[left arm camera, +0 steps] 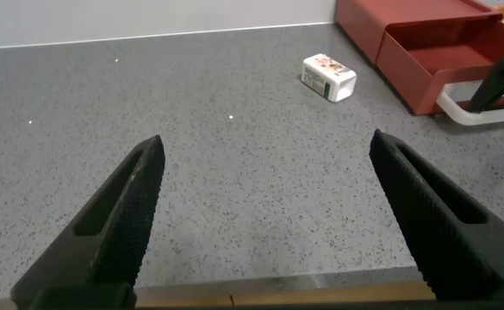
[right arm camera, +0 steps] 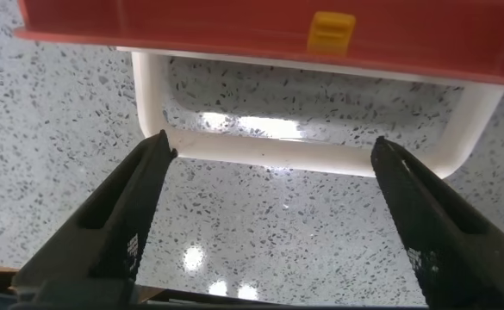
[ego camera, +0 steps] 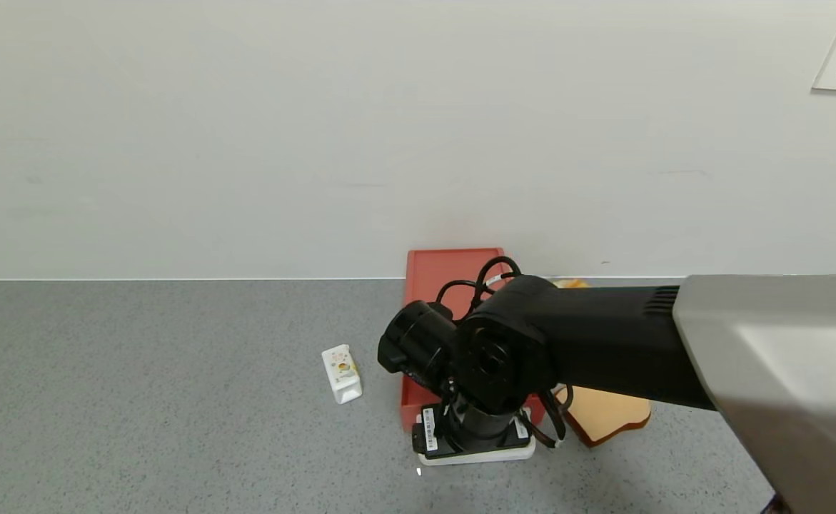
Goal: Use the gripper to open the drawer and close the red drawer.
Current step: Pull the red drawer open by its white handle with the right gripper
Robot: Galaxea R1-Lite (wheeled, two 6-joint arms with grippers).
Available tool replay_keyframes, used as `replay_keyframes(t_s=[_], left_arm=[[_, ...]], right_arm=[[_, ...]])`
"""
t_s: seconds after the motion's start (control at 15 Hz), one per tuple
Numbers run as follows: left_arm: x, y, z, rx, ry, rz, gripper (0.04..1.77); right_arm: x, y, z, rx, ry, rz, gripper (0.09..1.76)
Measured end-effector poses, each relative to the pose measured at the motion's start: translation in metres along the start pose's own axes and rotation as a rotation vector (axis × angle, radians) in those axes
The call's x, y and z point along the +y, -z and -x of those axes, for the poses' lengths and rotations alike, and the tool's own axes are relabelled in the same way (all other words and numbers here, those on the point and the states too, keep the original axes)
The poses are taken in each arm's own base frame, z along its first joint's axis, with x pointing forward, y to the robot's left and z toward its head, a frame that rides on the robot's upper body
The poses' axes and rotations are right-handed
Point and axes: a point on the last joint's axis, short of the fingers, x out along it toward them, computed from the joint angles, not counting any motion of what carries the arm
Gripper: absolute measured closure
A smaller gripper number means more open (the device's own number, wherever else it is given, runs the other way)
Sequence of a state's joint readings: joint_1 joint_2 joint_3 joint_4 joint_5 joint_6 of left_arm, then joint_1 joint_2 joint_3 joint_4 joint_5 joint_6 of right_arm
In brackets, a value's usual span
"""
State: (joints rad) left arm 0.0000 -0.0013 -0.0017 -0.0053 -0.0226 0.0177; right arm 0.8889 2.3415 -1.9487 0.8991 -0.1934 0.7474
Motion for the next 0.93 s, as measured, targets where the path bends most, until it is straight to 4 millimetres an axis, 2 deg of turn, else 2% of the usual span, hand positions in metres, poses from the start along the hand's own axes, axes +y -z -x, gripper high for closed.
replay_keyframes(t_s=[0.33, 0.93], left_arm=[[0.0, 0.0, 0.0, -0.001, 0.0, 0.0, 0.09], [0.0, 0.0, 0.0, 0.0, 0.0, 0.001, 0.09]], right_arm=[[-0.006, -0.006, 0.008, -0.028, -0.004, -0.017, 0.14], [-0.008, -0.008, -0.007, -0.013, 0.026, -0.029, 0.14]])
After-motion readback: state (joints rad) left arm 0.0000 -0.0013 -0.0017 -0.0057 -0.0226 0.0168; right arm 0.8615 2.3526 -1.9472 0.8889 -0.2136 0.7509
